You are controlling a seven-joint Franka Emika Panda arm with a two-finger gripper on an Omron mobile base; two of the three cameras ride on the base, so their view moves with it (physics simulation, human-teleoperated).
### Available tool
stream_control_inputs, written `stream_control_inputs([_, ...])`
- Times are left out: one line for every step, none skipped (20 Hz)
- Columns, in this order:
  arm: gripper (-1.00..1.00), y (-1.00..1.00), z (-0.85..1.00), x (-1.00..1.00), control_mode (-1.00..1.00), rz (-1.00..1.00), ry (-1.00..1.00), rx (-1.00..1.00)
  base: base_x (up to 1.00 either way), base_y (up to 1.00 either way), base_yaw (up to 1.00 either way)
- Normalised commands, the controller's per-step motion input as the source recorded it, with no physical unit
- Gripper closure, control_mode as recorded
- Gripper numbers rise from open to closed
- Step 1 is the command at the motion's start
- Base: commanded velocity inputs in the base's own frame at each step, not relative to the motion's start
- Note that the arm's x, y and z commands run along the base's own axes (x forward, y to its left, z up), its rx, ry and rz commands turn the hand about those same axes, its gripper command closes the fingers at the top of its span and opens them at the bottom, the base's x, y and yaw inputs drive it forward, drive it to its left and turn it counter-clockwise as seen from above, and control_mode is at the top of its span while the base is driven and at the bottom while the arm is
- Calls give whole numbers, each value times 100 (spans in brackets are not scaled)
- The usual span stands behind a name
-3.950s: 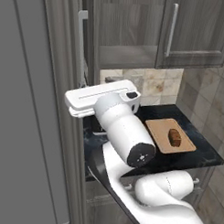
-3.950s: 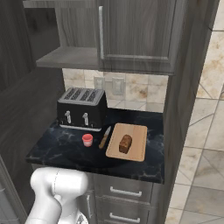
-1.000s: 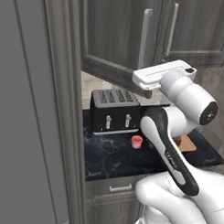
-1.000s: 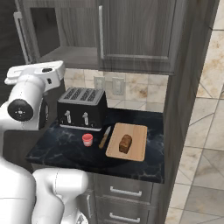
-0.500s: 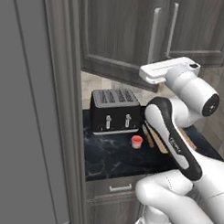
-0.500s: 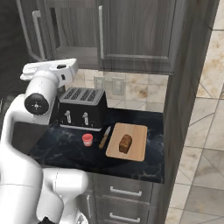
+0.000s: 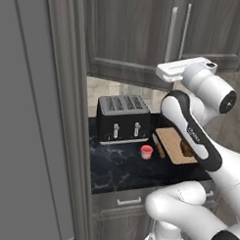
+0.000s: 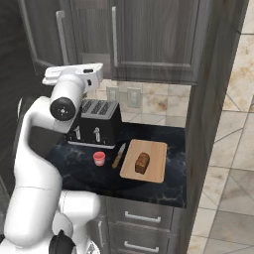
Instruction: Pick the bread, place it on the cutting board, pick the jam, place it on the counter, and close the cabinet.
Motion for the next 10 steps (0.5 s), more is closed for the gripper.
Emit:
stream_control_inputs([-100, 0, -14, 65, -100, 0, 0, 0, 0, 0, 0])
stream_control_inputs([-100, 0, -14, 66, -100, 0, 0, 0, 0, 0, 0])
stream_control_inputs([-100, 0, -14, 65, -100, 0, 0, 0, 0, 0, 0])
stream_control_inputs([-100, 0, -14, 65, -100, 0, 0, 0, 0, 0, 0])
stream_control_inputs([-100, 0, -14, 64, -100, 0, 0, 0, 0, 0, 0])
stream_control_inputs([-100, 0, -15, 63, -100, 0, 0, 0, 0, 0, 0])
stream_control_inputs([-100, 0, -15, 62, -100, 0, 0, 0, 0, 0, 0])
stream_control_inputs([-100, 0, -15, 61, -100, 0, 0, 0, 0, 0, 0])
stream_control_inputs([-100, 0, -14, 60, -100, 0, 0, 0, 0, 0, 0])
stream_control_inputs([-100, 0, -13, 59, -100, 0, 0, 0, 0, 0, 0])
